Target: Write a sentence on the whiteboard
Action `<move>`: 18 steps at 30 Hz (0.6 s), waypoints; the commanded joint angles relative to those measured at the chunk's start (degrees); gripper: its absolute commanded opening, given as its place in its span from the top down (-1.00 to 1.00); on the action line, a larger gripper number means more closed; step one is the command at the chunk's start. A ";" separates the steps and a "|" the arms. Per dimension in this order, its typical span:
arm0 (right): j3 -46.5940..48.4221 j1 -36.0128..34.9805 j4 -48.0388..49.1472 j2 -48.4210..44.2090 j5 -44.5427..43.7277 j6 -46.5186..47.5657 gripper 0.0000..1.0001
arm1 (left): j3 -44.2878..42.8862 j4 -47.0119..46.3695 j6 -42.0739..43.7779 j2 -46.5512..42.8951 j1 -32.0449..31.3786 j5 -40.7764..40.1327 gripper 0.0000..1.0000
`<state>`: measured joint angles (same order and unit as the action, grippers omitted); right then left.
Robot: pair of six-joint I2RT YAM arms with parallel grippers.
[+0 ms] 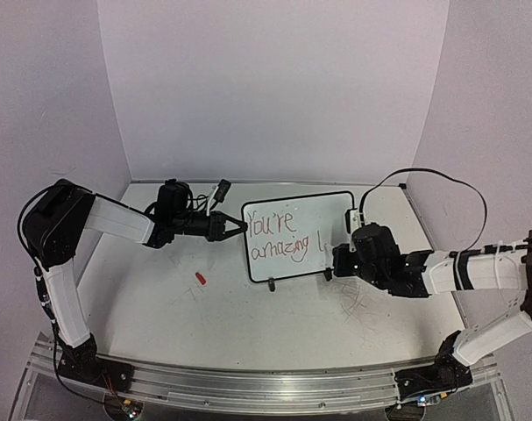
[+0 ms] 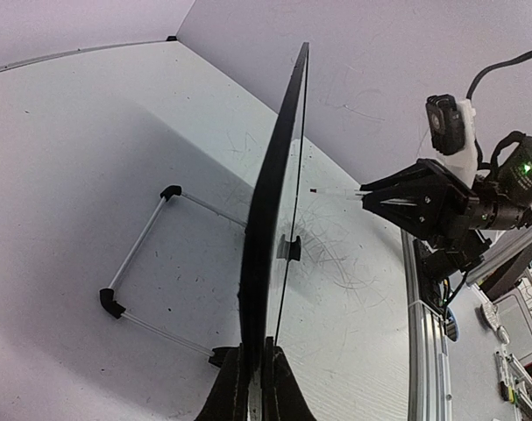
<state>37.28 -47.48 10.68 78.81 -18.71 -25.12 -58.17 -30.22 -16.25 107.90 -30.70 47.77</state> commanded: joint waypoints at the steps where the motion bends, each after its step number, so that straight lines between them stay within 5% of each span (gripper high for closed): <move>1: 1.84 0.09 4.09 0.60 2.87 3.92 1.00 | -1.34 3.09 1.67 -0.76 -0.51 0.41 1.00; 18: 5.61 0.10 5.25 5.21 0.14 3.41 1.00 | -1.07 3.24 1.77 -1.18 -0.51 0.33 1.00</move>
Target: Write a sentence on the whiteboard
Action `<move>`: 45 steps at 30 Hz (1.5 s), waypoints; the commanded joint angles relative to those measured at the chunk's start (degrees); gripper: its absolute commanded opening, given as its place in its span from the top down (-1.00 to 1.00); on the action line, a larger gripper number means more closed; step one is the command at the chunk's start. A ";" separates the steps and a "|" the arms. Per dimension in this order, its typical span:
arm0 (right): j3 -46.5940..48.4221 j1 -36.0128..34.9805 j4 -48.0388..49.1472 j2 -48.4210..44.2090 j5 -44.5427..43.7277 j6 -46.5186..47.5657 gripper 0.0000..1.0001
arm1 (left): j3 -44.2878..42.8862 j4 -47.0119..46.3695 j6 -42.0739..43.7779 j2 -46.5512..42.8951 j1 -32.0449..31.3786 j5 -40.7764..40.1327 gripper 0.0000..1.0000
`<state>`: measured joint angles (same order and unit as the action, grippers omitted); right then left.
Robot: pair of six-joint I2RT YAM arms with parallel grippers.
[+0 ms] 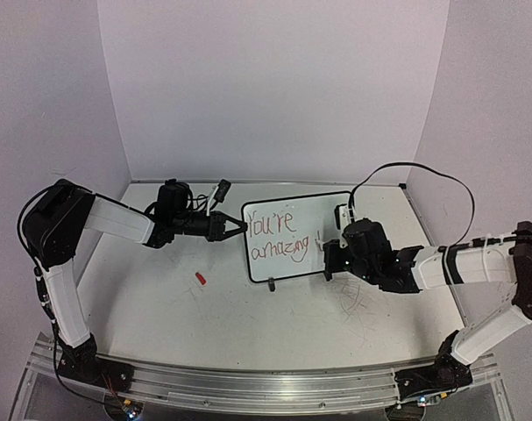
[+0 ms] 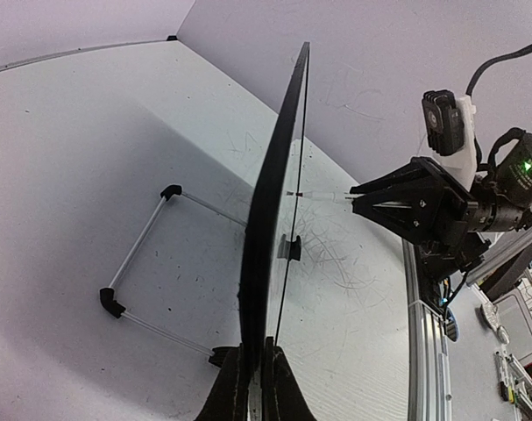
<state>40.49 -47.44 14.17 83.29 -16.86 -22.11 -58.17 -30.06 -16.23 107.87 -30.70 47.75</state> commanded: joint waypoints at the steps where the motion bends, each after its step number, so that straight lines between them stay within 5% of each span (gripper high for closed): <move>1: 2.66 0.07 1.74 1.14 -1.66 0.29 1.00 | -0.99 3.08 1.80 -1.24 -0.51 0.34 1.00; 15: 2.48 0.03 -4.55 -1.20 -10.59 -3.90 1.00 | -1.04 3.17 1.82 -1.08 -0.49 0.33 1.00; 21: -3.40 0.33 1.76 -8.95 -2.08 -0.14 1.00 | -1.18 3.25 1.73 -1.14 -0.51 0.34 1.00; 27: -0.96 2.37 -1.65 -4.61 0.57 0.25 1.00 | -1.28 3.30 1.64 -0.83 -0.59 0.49 1.00; 45: 1.87 2.48 -0.19 -0.87 -1.38 0.52 1.00 | -1.08 3.34 1.90 -0.92 -0.59 0.43 1.00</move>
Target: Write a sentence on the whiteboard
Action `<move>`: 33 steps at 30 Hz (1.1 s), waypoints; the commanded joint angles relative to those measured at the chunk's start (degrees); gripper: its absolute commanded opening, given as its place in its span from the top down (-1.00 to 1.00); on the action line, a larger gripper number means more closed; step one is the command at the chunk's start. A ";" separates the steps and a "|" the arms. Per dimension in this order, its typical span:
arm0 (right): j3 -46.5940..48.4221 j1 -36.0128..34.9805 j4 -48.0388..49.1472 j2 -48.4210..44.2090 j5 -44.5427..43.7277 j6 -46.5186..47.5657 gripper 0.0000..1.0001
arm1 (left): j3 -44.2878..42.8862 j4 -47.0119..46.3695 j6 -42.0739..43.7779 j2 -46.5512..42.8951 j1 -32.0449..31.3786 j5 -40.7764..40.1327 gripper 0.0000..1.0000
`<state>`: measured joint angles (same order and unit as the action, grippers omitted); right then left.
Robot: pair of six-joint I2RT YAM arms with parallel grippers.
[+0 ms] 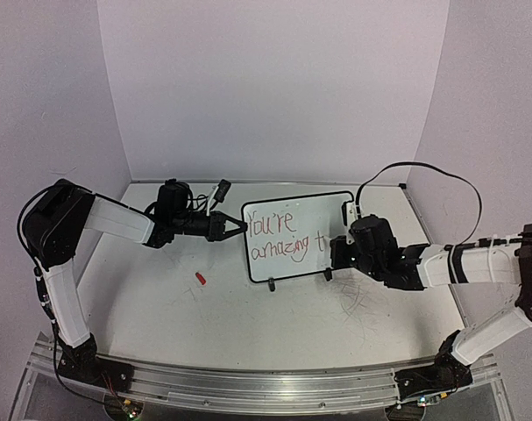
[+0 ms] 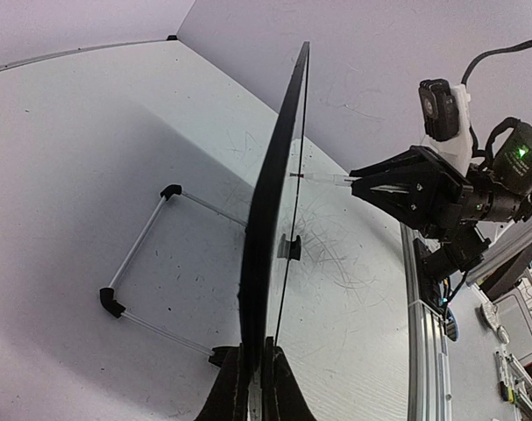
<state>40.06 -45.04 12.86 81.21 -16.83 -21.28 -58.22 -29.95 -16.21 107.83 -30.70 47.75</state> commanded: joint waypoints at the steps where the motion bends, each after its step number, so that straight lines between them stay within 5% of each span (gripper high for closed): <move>1: 2.30 0.09 0.97 1.23 -1.80 -0.58 1.00 | -1.04 3.27 1.88 -0.94 -0.59 0.42 1.00; 33: -2.18 -0.43 -3.19 0.59 -0.59 -6.14 1.00 | -1.05 3.26 1.97 -0.64 -0.59 0.44 1.00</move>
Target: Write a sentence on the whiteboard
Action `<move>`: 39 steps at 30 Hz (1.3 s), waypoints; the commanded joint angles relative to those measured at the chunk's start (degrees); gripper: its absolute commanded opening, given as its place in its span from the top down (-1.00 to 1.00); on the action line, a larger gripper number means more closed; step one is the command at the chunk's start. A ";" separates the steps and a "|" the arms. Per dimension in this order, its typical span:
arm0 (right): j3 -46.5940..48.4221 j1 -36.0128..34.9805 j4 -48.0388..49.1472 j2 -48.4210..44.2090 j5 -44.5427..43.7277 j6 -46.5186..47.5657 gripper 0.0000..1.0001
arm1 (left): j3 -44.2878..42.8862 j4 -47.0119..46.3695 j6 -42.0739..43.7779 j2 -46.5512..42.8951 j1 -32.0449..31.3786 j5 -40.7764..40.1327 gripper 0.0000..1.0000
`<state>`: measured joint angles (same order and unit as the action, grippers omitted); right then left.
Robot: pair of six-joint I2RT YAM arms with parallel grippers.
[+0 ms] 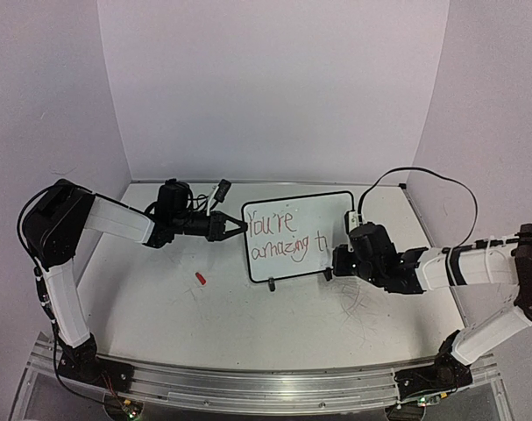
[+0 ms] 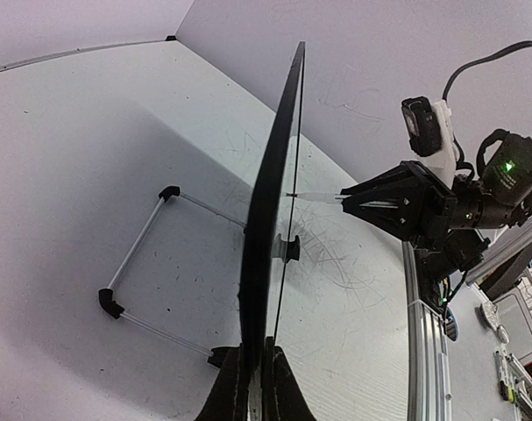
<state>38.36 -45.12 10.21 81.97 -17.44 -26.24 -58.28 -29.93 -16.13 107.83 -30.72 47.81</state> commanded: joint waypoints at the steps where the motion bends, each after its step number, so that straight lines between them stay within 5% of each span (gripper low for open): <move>1: -0.44 -0.44 -0.54 -0.12 0.07 -1.25 1.00 | -1.00 3.22 1.93 -0.61 -0.57 0.43 1.00; 39: 4.72 -0.43 -1.10 -0.28 -10.02 -1.53 1.00 | -0.74 3.22 1.98 -0.75 -0.62 0.55 1.00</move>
<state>42.11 -45.69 9.75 83.11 -22.93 -25.84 -58.28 -29.95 -15.97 107.83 -30.76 47.81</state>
